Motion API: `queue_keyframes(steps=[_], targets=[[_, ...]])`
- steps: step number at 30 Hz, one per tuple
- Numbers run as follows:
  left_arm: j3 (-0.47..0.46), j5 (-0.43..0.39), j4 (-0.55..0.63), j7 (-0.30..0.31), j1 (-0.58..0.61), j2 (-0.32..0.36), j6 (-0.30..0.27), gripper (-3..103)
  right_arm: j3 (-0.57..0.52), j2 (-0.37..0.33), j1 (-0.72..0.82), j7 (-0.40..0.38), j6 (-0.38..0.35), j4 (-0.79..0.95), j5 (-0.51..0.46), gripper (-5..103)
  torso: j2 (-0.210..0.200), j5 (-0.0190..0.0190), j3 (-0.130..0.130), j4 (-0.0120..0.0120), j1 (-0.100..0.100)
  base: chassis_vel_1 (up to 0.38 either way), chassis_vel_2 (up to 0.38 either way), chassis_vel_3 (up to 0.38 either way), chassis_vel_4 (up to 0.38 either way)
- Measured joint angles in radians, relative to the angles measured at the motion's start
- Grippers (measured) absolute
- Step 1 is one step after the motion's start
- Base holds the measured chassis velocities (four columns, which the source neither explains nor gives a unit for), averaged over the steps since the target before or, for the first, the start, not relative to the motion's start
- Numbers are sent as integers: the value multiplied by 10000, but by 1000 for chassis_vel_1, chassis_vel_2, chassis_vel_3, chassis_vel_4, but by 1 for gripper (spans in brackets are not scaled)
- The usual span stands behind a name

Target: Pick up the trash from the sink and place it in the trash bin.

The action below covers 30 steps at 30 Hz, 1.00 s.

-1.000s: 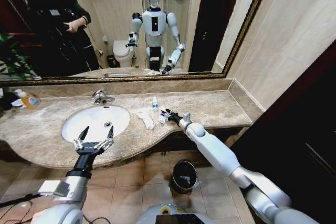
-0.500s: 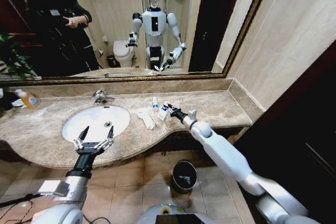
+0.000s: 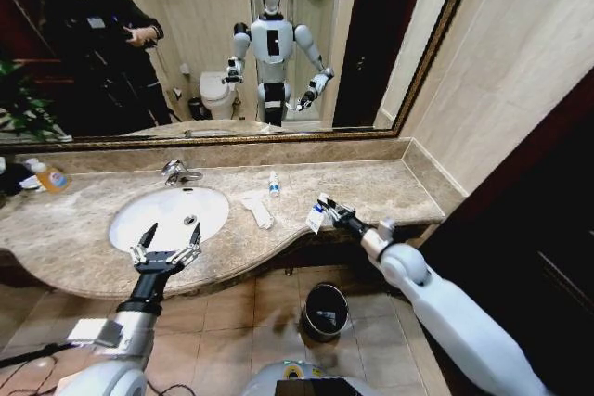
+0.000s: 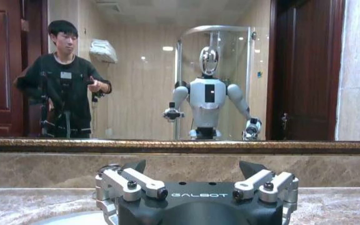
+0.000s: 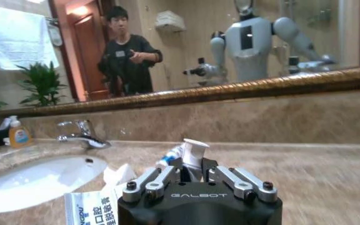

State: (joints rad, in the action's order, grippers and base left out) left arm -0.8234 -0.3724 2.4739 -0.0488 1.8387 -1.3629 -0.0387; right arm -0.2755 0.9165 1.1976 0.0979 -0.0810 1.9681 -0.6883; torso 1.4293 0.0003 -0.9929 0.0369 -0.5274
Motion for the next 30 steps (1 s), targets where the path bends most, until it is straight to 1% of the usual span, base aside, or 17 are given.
queue_keyframes(steps=[2, 3, 6, 7, 11, 12, 15, 16, 20, 23, 26, 27, 30], targets=[[0, 0, 0, 0, -1, 0, 0, 100, -593, 282, 1031, 185, 325, 159, 421, 19, 0, 1, 0, -3, 0, 0, 0, 0, 0], [0, 0, 0, 0, -1, 0, 0, 100, -593, 282, 1031, 185, 325, 159, 421, 19, 0, 1, 0, -3, 0, 0, 0, 0, 0], [1, 0, 0, -1, 0, 0, 0, 100, -1245, 781, 2023, 396, 792, 182, 874, 19, 0, -2, 0, -4, 1, 0, 0, 0, 0], [1, 0, 0, -1, 0, 0, 0, 100, -1245, 781, 2023, 396, 792, 182, 874, 19, 0, -2, 0, -4, 1, 0, 0, 0, 0], [0, 0, 0, 0, 0, 0, 0, 100, -2019, 1634, 2649, 664, 1705, -663, 1596, 19, 0, -3, -1, -1, -1, 0, 0, 0, 0], [0, 0, 0, 0, 0, 0, 0, 100, -2019, 1634, 2649, 664, 1705, -663, 1596, 19, 0, -3, -1, -1, -1, 0, 0, 0, 0], [1, 0, 0, 0, 0, 0, 0, 100, -2420, 2203, 2827, 814, 2243, -1632, 2035, 19, -2, -3, -1, -2, -1, 0, 0, 0, 0], [1, 0, 0, 0, 0, 0, 0, 100, -2420, 2203, 2827, 814, 2243, -1632, 2035, 19, -2, -3, -1, -2, -1, 0, 0, 0, 0], [0, 0, 0, -1, 0, 0, 0, 100, -2411, 2788, 2949, 996, 2481, -2579, 2576, 19, -2, -3, -1, -2, -2, 0, 0, 0, 0], [0, 0, 0, 0, -1, 0, 0, 100, -2299, 2929, 2970, 1010, 2484, -2736, 2726, 19, -2, -5, -1, -2, -2, 0, 0, 0, 0], [1, 0, 0, 0, -1, 0, 0, 100, -1824, 3458, 2806, 1012, 2603, -3450, 3373, 19, -1, -4, -1, -2, -1, 0, 0, 0, 0], [1, 0, 0, 0, -1, 0, 0, 100, -1824, 3458, 2806, 1012, 2603, -3450, 3373, 19, -1, -4, -1, -2, -1, 0, 0, 0, 0], [1, 0, 0, 0, 0, 0, 0, 100, -1634, 4003, 2306, 1104, 3113, -4784, 4252, 19, -2, -1, -2, -1, -1, 0, 0, 0, 0]])
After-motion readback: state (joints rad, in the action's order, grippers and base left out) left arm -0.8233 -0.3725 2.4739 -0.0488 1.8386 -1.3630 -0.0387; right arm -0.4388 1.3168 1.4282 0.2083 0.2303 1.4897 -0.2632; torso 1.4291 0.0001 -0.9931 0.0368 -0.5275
